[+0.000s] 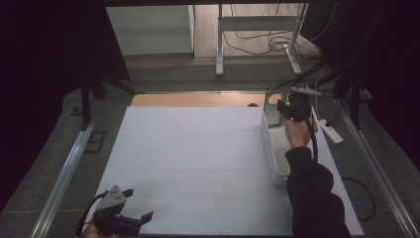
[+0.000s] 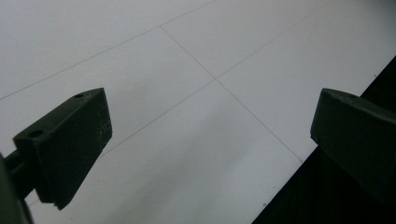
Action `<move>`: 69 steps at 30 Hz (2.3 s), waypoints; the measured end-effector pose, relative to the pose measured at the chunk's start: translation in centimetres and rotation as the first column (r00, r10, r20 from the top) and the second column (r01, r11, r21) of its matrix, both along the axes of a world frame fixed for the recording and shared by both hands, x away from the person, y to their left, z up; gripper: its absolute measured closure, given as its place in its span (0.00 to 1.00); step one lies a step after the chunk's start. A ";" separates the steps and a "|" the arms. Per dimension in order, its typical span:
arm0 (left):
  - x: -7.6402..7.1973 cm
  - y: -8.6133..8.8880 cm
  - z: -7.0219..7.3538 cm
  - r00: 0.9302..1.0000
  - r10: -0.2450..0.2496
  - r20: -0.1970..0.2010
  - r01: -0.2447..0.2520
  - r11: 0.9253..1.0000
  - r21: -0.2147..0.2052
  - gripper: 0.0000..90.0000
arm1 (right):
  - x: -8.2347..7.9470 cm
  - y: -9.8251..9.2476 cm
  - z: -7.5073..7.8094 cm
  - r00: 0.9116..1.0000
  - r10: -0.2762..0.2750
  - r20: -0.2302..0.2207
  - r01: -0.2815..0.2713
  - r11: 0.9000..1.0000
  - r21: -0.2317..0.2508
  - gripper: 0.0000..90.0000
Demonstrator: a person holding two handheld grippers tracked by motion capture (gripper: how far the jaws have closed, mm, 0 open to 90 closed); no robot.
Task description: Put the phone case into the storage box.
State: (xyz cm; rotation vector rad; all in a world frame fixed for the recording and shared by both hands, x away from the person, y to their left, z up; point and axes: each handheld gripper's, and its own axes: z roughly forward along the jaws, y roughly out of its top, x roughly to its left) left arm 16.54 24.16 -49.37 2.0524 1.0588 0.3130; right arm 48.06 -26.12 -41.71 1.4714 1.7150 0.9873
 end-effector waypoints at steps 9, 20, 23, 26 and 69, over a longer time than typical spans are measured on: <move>-0.1 0.3 0.1 0.999 0.038 0.006 -0.037 0.999 -0.024 0.00 | -0.9 0.0 0.4 0.997 0.070 -0.041 -0.069 0.997 0.030 0.51; -0.1 0.6 0.1 0.999 0.052 0.002 -0.052 0.998 -0.032 0.00 | -2.3 -0.2 1.1 0.983 0.170 -0.069 -0.166 0.984 0.059 0.41; -0.1 0.6 0.1 0.998 0.059 0.004 -0.059 0.998 -0.033 0.00 | -2.8 -0.2 1.1 0.982 0.179 -0.058 -0.176 0.983 0.052 0.37; -0.1 0.7 0.1 0.998 0.060 0.002 -0.059 0.998 -0.035 0.00 | -3.3 -0.2 1.1 0.980 0.188 -0.064 -0.186 0.982 0.040 0.33; -0.1 0.7 0.1 0.997 0.072 -0.004 -0.072 0.997 -0.026 0.00 | -13.4 0.2 0.7 0.896 0.414 -0.162 -0.416 0.909 0.020 0.00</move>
